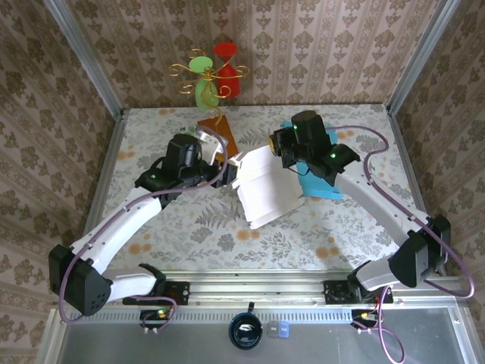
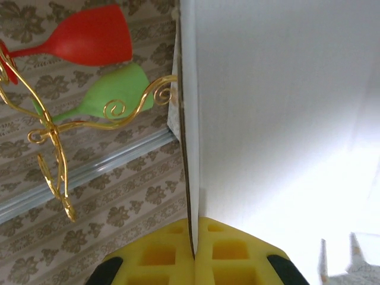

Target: Fold the paper box

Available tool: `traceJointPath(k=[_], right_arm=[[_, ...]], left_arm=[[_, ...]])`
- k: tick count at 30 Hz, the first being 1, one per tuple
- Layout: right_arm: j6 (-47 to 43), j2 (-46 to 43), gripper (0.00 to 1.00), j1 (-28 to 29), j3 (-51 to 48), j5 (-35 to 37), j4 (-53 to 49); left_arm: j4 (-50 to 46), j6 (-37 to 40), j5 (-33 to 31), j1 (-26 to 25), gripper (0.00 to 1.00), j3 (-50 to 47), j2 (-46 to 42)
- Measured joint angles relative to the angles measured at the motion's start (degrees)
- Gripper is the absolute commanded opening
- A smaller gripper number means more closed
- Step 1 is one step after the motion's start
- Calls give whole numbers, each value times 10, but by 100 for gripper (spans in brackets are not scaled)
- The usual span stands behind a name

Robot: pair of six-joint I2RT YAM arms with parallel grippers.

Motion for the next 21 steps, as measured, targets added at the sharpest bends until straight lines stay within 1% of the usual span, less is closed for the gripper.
traceJointPath(k=[4,7,10,14,18,21], right_arm=[[26,-37,0,28,-45,62,21],[40,-38,0,33,-64,90,48],[50,-31,0,33,-71,110,55],[66,-17,0,44,-66,131,49],[80,7,0,65,-26,158,-8],[85,6,0,73,-20,176,-28]], left_arm=[[8,-37,36,49,61,-34,-40],[19,-80,64,95,60,-56,-68],[22,-121,80,127,60,-61,-81],[15,-159,98,141,59,-57,-84],[6,-189,112,155,58,-41,-79],[8,-206,119,158,55,-26,-68]])
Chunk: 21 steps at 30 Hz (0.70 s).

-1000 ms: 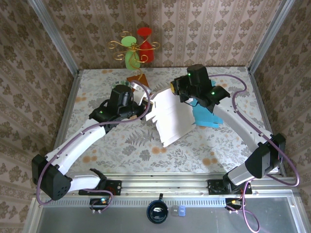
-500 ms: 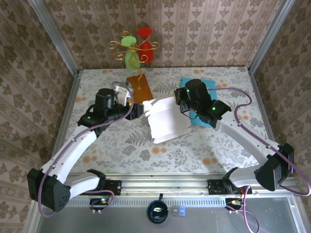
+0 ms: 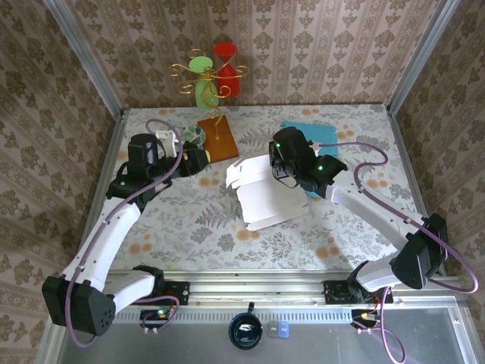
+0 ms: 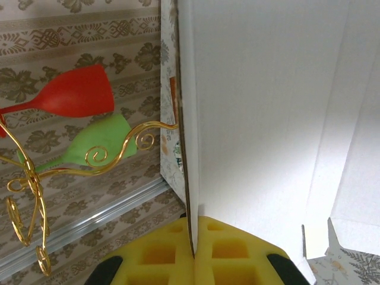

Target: Fold the paper box

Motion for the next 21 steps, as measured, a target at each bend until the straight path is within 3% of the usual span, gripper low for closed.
traceJointPath(k=[6,14,21], right_arm=[[0,-1,0,2,-47,19,27],[0,1,0,-1,-92,23,73],[0,8,0,-4,-96,23,106]], left_arm=[[-2,-39,8,-23,49,29,35],[-25,-132,-57,-137,43,82,74],[-58,-249,-113,-180,41,118,124]])
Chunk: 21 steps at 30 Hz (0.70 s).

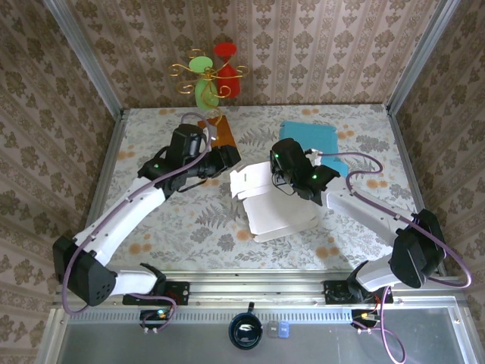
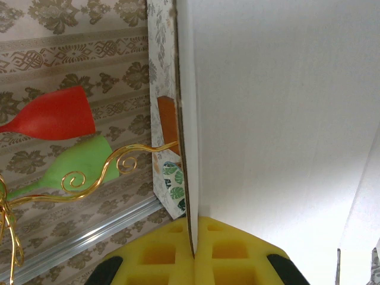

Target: Fold the paper box

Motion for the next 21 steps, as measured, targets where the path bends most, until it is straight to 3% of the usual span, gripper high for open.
traceJointPath(k=[10,21], right_arm=[[2,10,0,-3,-4,0,18],[8,11,0,-4,-9,0,26]], left_arm=[[-13,-146,-19,-9,40,21,41],[10,-196,-18,-20,39,14,52]])
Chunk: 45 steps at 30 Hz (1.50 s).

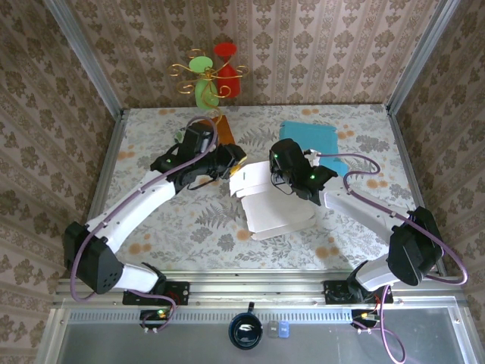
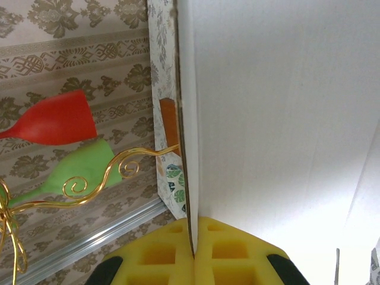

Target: Fold the paper box

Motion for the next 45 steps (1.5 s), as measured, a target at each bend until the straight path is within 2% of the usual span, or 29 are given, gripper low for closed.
traceJointPath(k=[13,21,24,26,27,30,32,34,37,42,45], right_arm=[[0,0,0,-4,0,0,1],[2,0,0,-6,0,0,-2],[5,0,0,-6,0,0,-2],[9,0,0,-7,0,0,-2],[12,0,0,-7,0,0,-4],[22,0,0,-7,0,0,-15],[31,0,0,-7,0,-1,-27],[40,-2,0,-7,-1,-2,-40],[58,-12,0,-7,-1,-2,-58],[81,-24,0,-15,-1,-18,-83],[88,-22,0,-22,2,-30,-107]], left_arm=[[31,-9,11,-1,34,-7,33],[48,-13,18,-7,21,-7,53],[50,-14,17,-7,11,-7,53],[51,-14,17,-7,9,-7,53],[53,-15,17,-7,11,-7,53],[64,-13,20,-4,33,-13,52],[69,-8,28,1,41,-20,49],[69,0,35,14,42,-26,40],[59,24,42,60,40,-38,5],[31,102,55,166,27,-94,-70],[40,138,67,197,21,-169,-84]])
